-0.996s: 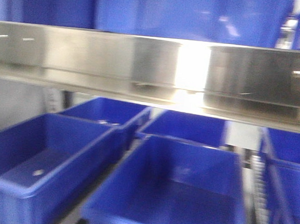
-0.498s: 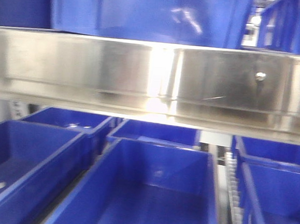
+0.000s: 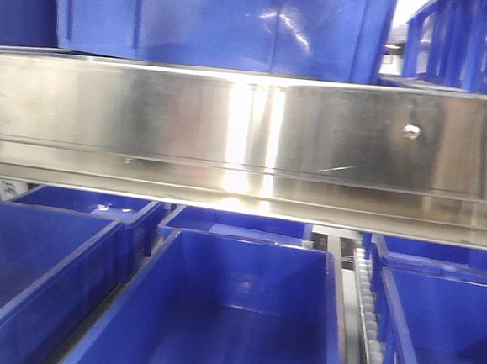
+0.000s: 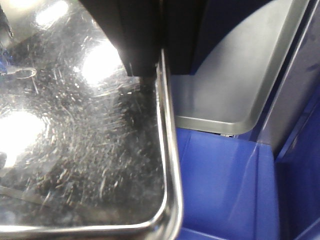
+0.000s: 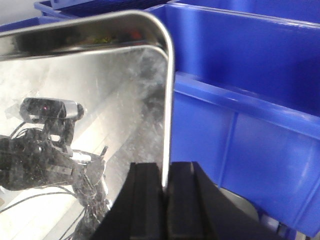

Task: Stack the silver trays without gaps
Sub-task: 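Carry the tray with both grippers over the flat silver tray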

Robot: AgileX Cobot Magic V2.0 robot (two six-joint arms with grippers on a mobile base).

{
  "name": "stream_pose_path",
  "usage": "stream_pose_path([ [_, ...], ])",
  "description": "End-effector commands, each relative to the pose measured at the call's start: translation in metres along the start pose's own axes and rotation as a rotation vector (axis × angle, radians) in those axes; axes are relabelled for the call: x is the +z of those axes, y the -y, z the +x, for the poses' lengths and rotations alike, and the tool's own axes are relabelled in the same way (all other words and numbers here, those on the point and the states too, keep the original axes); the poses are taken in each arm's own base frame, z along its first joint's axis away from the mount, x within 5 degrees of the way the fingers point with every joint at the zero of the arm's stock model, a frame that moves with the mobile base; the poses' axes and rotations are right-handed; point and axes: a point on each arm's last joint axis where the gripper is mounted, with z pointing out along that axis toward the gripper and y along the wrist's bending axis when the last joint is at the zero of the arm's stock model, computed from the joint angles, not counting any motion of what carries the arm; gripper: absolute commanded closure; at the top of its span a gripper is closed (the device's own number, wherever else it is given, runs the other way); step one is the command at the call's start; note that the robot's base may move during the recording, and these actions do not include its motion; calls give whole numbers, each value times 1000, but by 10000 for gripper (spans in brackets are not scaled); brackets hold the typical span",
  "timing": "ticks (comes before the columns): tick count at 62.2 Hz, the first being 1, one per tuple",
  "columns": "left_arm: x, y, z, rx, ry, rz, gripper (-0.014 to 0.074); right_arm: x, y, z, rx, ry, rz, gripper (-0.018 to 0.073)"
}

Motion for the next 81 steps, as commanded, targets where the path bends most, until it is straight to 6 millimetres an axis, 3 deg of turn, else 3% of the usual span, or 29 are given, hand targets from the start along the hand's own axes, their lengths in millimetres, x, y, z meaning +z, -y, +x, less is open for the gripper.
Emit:
stream_pose_path([
  [1,-4,5,-5,-17,45,33,606,-8,-10,-13,10,104,-79,627],
  [48,-4,5,-5,-17,45,33,606,-8,-10,-13,10,104,-79,627],
  [81,-4,6,-14,-19,141,46,606,-9,-11,-15,17,124,-95,627],
])
